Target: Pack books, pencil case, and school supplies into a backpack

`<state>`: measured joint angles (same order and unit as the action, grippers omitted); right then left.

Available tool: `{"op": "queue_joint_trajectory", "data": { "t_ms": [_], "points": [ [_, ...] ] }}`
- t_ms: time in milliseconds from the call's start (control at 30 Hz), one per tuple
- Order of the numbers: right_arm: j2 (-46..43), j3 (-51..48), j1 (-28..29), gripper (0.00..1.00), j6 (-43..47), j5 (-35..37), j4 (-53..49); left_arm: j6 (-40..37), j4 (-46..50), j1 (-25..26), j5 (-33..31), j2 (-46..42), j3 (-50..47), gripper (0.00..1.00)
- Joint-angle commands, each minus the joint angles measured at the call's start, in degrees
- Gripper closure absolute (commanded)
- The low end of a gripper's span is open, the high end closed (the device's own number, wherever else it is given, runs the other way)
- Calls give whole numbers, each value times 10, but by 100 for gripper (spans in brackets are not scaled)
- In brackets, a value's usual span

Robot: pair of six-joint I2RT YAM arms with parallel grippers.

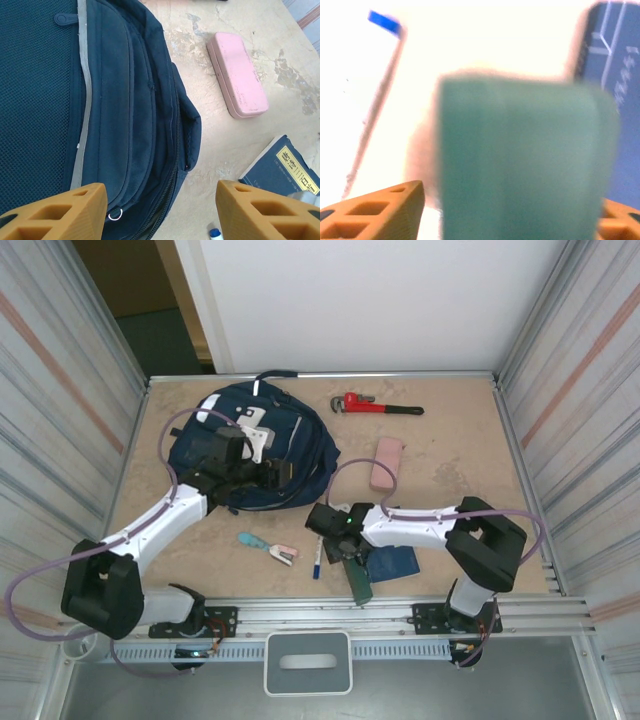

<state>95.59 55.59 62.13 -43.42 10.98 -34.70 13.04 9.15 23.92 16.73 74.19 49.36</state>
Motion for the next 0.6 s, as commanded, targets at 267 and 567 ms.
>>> {"op": "queue_joint_trajectory", "data": {
  "t_ms": [267, 567],
  "points": [
    [52, 63, -82, 76, 37, -115, 132, -15, 7, -26, -6, -16, -14, 40],
    [66, 72, -136, 57, 31, -197, 188, -10, 7, -32, 8, -13, -14, 40]
  ]
}}
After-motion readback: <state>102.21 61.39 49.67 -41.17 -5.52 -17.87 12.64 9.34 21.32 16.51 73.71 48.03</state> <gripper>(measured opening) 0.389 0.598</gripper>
